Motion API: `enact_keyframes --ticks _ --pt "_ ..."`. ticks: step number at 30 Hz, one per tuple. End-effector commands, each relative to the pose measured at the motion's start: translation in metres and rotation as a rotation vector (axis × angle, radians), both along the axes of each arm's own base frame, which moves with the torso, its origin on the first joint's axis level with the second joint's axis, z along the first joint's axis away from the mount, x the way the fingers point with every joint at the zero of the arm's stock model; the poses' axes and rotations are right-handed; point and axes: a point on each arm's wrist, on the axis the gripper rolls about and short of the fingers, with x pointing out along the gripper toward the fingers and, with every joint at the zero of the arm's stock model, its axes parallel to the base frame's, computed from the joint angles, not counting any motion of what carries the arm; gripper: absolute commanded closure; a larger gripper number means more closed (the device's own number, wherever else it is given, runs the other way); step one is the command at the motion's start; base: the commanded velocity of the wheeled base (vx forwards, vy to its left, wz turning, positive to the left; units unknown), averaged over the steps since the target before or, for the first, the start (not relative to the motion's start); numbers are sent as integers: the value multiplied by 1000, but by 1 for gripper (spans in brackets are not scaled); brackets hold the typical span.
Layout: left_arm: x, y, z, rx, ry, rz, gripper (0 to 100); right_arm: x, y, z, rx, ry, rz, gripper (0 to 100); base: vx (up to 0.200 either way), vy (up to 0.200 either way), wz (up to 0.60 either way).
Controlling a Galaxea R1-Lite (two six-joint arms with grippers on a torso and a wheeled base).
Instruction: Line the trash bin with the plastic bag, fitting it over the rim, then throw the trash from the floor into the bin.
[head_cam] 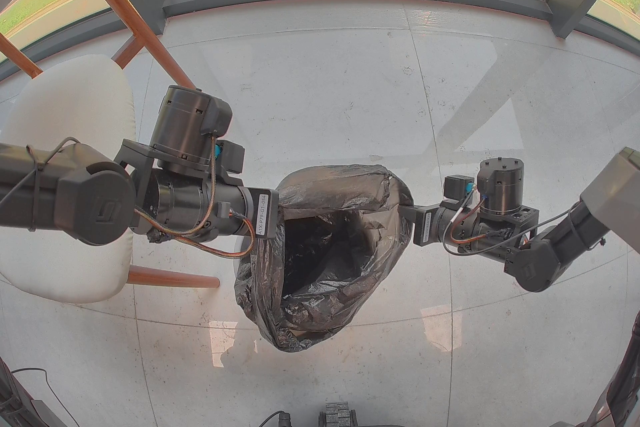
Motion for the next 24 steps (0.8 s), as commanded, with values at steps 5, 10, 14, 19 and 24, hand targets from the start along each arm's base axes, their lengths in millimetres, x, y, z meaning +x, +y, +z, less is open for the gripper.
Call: enact_keyframes --ticks 5,10,14,19,24 --pt "5 -1 -1 6 -3 9 100 9 2 -12 6 10 -3 0 0 0 0" --pt "9 4 -1 14 -8 36 100 -11 -9 15 37 -22 14 0 0 0 0" --pt "15 13 -1 32 -20 54 100 -27 -19 33 51 -47 16 0 0 0 0" --pt "27 31 -6 84 -28 77 100 -37 -26 42 57 -63 8 0 0 0 0" --pt "35 35 -16 116 -12 78 100 -43 -28 42 55 -61 4 0 0 0 0"
